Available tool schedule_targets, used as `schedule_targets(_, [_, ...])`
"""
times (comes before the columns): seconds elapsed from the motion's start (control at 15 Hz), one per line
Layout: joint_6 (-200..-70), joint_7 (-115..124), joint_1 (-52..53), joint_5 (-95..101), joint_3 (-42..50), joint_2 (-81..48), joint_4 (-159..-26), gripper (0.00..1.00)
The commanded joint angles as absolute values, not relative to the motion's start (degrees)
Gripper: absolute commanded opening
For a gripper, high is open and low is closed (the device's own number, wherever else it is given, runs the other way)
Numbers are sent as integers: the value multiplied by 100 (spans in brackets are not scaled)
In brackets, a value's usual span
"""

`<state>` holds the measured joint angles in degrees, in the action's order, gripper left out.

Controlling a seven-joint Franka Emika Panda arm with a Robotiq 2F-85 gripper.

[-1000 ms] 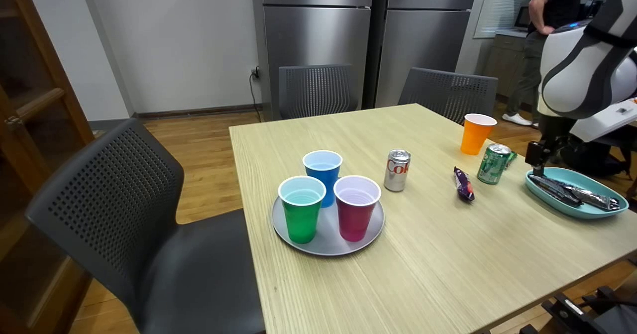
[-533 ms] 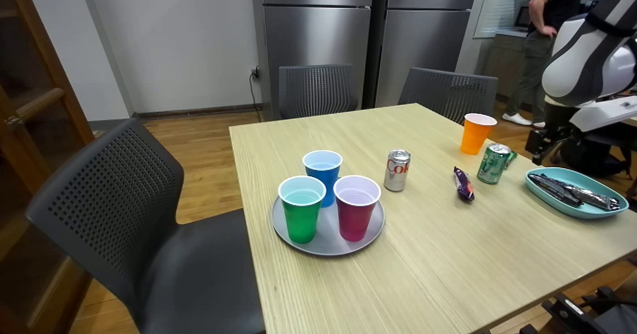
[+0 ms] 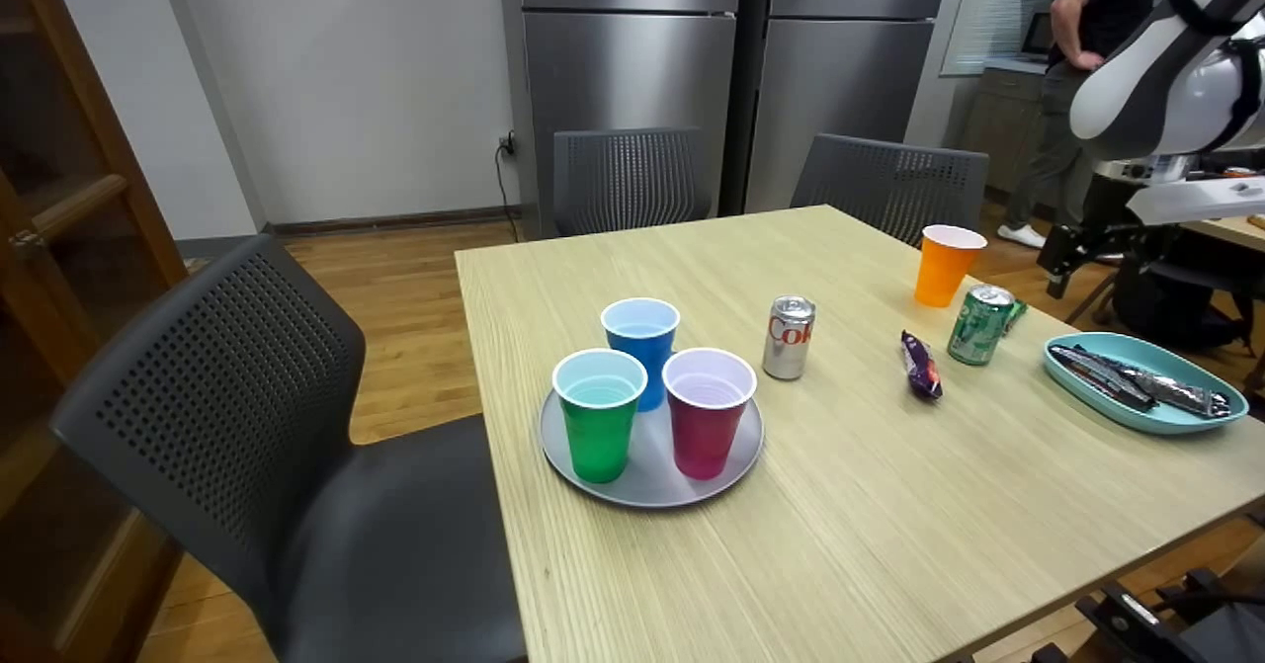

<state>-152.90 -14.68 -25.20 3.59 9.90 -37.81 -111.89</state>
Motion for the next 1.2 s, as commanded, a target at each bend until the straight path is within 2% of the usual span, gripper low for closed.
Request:
schedule_targets(0.0, [-14864, -1743, -2844, -75, 674, -4070, -10566, 100])
schedule_targets(1.13, [-14397, -722, -2647, -457, 822, -5496, -8753, 100])
